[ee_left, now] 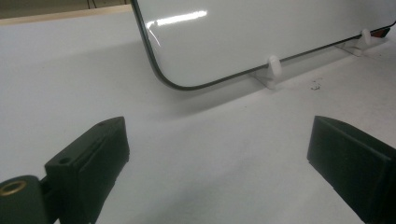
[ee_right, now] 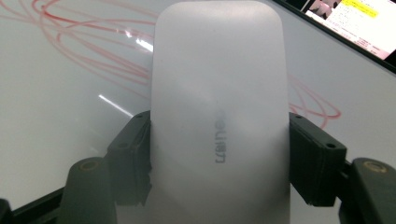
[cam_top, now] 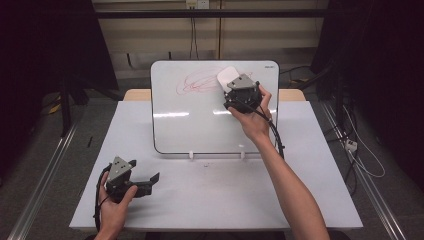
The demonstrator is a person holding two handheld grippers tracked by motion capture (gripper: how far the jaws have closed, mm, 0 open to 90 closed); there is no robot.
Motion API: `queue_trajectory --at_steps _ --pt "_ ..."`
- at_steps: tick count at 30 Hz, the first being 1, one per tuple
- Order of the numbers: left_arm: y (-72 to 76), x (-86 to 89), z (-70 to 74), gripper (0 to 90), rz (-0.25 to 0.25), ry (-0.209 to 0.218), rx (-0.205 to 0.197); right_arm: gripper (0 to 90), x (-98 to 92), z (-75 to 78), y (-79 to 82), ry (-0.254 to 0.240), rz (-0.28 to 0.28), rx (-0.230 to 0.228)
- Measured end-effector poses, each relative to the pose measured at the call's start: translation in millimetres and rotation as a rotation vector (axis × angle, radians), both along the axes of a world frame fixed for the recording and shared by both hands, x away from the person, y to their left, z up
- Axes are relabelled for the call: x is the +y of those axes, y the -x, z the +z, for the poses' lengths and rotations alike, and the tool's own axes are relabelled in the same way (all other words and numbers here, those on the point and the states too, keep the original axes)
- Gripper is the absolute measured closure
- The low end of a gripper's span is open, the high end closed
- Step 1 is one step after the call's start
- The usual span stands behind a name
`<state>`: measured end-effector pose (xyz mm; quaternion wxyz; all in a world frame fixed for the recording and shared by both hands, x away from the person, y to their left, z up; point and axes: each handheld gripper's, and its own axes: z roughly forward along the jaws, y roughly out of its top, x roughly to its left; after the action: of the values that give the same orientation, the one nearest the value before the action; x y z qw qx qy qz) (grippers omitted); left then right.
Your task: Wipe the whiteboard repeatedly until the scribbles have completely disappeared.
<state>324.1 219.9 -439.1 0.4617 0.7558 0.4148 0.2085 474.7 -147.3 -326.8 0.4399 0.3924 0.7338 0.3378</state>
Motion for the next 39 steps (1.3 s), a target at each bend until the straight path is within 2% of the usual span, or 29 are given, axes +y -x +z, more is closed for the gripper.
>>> queue_trajectory --at_steps 17,21,30,35,39 --pt "1.3 4.7 0.9 5.4 0.016 -0.002 0.000 31.2 -32.6 10.5 -3.5 -0.050 -0.068 -0.014" --pt "0.4 4.2 0.9 5.4 0.018 0.003 -0.002 31.2 -28.7 9.3 -2.9 -0.050 -0.091 -0.012" --pt "0.2 3.4 1.1 5.4 0.013 0.000 -0.002 31.2 -14.0 -3.8 4.6 -0.036 -0.055 -0.009" --pt "0.1 3.2 1.0 5.4 0.012 -0.001 -0.002 31.2 -0.5 -10.8 8.9 -0.010 -0.027 -0.006" --pt "-0.5 2.6 0.9 5.4 0.010 -0.002 0.000 31.2 13.0 -16.2 13.1 0.038 0.005 -0.001"
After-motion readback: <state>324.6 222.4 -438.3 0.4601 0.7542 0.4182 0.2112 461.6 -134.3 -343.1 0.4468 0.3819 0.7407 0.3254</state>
